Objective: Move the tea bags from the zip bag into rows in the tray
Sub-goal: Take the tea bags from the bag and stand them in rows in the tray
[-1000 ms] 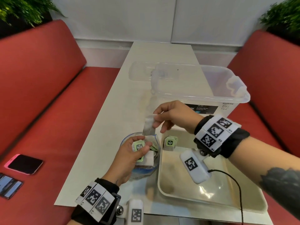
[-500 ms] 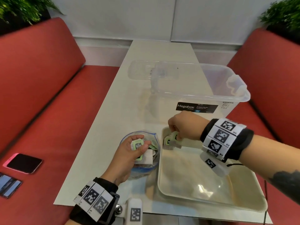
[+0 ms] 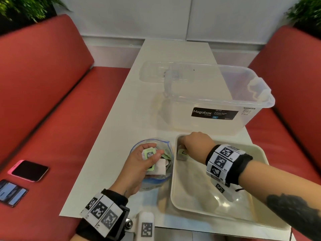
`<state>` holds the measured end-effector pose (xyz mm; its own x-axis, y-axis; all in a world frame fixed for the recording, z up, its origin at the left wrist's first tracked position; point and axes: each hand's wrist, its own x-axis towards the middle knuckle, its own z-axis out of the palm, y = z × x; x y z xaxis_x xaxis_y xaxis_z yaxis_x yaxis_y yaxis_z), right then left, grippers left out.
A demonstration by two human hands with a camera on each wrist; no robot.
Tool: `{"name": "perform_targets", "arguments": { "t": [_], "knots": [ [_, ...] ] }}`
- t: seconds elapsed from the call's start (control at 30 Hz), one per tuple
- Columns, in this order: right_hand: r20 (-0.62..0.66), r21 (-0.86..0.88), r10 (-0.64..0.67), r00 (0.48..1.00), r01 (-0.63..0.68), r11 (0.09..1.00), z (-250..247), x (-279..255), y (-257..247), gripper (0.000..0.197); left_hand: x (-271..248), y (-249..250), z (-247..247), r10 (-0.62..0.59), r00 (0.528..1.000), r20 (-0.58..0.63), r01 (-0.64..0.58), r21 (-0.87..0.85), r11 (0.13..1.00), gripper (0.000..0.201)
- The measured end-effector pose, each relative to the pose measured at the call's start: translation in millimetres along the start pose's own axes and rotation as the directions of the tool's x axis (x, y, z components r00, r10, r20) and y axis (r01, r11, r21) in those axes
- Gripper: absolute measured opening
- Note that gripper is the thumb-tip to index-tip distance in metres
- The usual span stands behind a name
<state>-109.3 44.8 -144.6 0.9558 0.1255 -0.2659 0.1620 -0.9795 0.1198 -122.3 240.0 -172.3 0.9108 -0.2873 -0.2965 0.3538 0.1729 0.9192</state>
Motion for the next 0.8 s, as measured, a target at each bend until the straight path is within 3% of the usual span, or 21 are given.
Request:
{"name": "perform_targets", "arguments": {
  "t": [0.17,0.37,0.5,0.6,0.67,0.8],
  "knots": [
    [-0.027,-0.049,0.005,1.000,-0.007,0.999,6,0,-2,0.024,-3,4,0,-0.024,0.999,0.026,0.024,-0.006,1.000,0.031],
    [-0.105,0.076,0.054,0.993,-0.047,0.996,-2,-7,3,0.026,-1,7,-2,-0.088,0.994,0.061,0.091,-0.063,0.994,0.012],
    [-0.266,0.211,0.109,0.958,-0.053,0.976,-19,-14,-2,0.019,2,5,-7,-0.104,0.990,0.095,0.116,-0.129,0.985,0.034],
    [-0.324,0.380,-0.032,0.945,0.161,0.911,-35,-19,-15,0.015,3,2,-6,-0.073,0.990,0.121,0.088,-0.122,0.989,0.044],
    [-0.294,0.450,-0.171,0.940,0.294,0.844,-42,-20,-26,0.017,3,2,-5,-0.050,0.987,0.150,0.069,-0.122,0.990,0.046],
    [-0.147,0.466,-0.313,0.938,0.345,0.815,-39,-17,-43,0.040,1,2,-3,-0.017,0.984,0.175,0.043,-0.146,0.988,0.045]
  ]
}}
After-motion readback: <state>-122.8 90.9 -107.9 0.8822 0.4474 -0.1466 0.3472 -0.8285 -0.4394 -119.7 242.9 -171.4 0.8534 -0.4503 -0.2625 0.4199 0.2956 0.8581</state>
